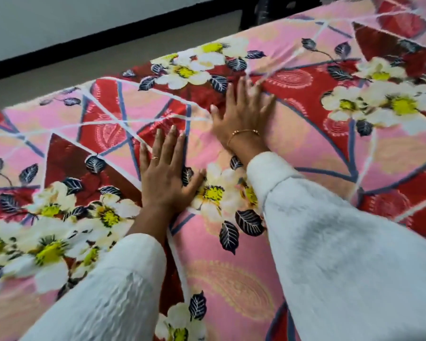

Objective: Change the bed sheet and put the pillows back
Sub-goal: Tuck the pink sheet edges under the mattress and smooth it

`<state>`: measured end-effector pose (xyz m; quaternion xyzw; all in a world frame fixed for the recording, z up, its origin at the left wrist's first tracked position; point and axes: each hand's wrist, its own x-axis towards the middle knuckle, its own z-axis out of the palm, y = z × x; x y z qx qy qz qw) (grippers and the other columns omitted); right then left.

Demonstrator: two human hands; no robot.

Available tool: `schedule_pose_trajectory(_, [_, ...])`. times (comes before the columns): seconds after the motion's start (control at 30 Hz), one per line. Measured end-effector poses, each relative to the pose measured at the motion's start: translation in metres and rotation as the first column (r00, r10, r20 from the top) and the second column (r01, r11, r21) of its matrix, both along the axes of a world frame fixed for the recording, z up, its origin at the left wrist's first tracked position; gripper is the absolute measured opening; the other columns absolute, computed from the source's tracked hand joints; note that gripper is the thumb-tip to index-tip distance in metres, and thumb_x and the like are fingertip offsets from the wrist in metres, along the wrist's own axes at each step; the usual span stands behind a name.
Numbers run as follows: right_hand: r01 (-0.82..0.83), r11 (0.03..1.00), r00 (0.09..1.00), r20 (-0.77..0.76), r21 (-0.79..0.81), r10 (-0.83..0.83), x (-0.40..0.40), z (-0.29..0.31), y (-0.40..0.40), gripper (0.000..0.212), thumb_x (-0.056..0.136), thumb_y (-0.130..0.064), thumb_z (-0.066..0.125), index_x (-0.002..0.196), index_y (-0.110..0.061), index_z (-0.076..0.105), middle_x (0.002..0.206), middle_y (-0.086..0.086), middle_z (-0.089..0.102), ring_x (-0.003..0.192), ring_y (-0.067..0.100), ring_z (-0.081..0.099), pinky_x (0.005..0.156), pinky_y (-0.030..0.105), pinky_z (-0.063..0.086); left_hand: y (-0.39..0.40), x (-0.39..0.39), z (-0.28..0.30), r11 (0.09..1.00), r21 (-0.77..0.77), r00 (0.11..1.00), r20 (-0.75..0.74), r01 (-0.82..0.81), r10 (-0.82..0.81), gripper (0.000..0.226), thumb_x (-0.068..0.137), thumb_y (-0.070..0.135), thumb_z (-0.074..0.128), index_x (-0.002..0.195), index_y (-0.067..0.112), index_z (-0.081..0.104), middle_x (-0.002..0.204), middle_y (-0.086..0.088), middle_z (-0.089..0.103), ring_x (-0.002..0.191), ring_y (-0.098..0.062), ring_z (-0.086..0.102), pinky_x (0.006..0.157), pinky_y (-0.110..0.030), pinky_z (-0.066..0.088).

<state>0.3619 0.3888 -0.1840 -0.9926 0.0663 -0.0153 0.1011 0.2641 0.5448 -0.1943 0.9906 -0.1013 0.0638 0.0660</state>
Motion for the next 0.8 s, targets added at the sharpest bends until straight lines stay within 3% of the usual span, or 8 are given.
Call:
schedule_pose_trajectory(0.07, [-0.17, 0.985, 0.985, -0.008, -0.003, 0.17, 0.02, 0.004, 0.018, 0.06, 0.094, -0.047, 0.029, 0.148, -0.021, 0.02, 0.157, 0.001, 0.01, 0.144, 0.032, 0.001, 0.11, 0.061, -0.005, 0.0, 0.002, -0.002, 1.0, 0.022, 1.0, -0.006, -0.009, 0.009, 0.079, 0.084, 0.062, 0.028, 0.146, 0.013, 0.028, 0.154, -0.007, 0.023, 0.144, -0.025, 0.013, 0.115, -0.051, 0.007])
schedule_pose_trajectory(0.13, [-0.235, 0.972, 0.972, -0.001, 0.027, 0.235, 0.031, 0.007, 0.023, 0.056, 0.096, -0.046, 0.029, 0.147, -0.022, 0.023, 0.157, 0.001, 0.012, 0.144, 0.029, 0.004, 0.111, 0.06, -0.003, 0.0, 0.0, -0.004, 0.999, 0.035, 1.0, -0.017, -0.012, 0.012, 0.079, 0.084, 0.062, 0.027, 0.146, 0.013, 0.029, 0.154, -0.007, 0.024, 0.143, -0.025, 0.014, 0.115, -0.05, 0.008])
schedule_pose_trajectory(0.27, [-0.002, 0.999, 1.0, -0.013, 0.052, 0.002, 0.042, 0.006, 0.025, 0.073, 0.091, -0.054, 0.035, 0.148, -0.011, 0.02, 0.154, 0.022, 0.007, 0.142, 0.038, 0.001, 0.114, 0.053, -0.002, 0.0, 0.001, -0.002, 0.999, 0.034, 1.0, -0.013, -0.011, 0.012, 0.077, 0.084, 0.06, 0.029, 0.145, 0.012, 0.032, 0.153, -0.007, 0.027, 0.143, -0.023, 0.014, 0.113, -0.051, 0.011])
schedule_pose_trajectory(0.37, [-0.003, 1.0, 1.0, -0.026, 0.001, 0.003, 0.052, 0.002, 0.031, 0.079, 0.087, -0.061, 0.034, 0.148, -0.013, 0.018, 0.153, 0.025, 0.008, 0.142, 0.04, 0.003, 0.114, 0.053, -0.001, 0.0, 0.001, -0.001, 1.0, 0.027, 1.0, -0.006, -0.004, 0.004, 0.077, 0.083, 0.06, 0.031, 0.145, 0.013, 0.032, 0.153, -0.006, 0.027, 0.143, -0.024, 0.016, 0.113, -0.051, 0.012])
schedule_pose_trajectory(0.6, [-0.175, 0.983, 0.985, 0.007, -0.054, 0.175, 0.096, 0.002, 0.059, 0.069, 0.087, -0.064, 0.027, 0.146, -0.028, 0.023, 0.156, 0.004, 0.014, 0.142, 0.037, 0.003, 0.11, 0.061, -0.003, 0.0, 0.001, -0.004, 1.0, -0.009, 1.0, 0.015, -0.011, 0.011, 0.076, 0.083, 0.058, 0.032, 0.144, 0.014, 0.034, 0.153, -0.005, 0.027, 0.143, -0.026, 0.017, 0.113, -0.052, 0.011])
schedule_pose_trajectory(0.8, [-0.378, 0.92, 0.926, -0.058, -0.103, 0.374, 0.129, 0.007, 0.072, 0.056, 0.093, -0.054, 0.02, 0.145, -0.035, 0.022, 0.154, -0.011, 0.021, 0.144, 0.023, 0.01, 0.107, 0.064, -0.004, 0.001, 0.0, -0.007, 1.0, -0.016, 1.0, 0.009, 0.013, -0.013, 0.075, 0.084, 0.057, 0.03, 0.145, 0.014, 0.03, 0.154, -0.005, 0.024, 0.144, -0.026, 0.014, 0.113, -0.053, 0.011])
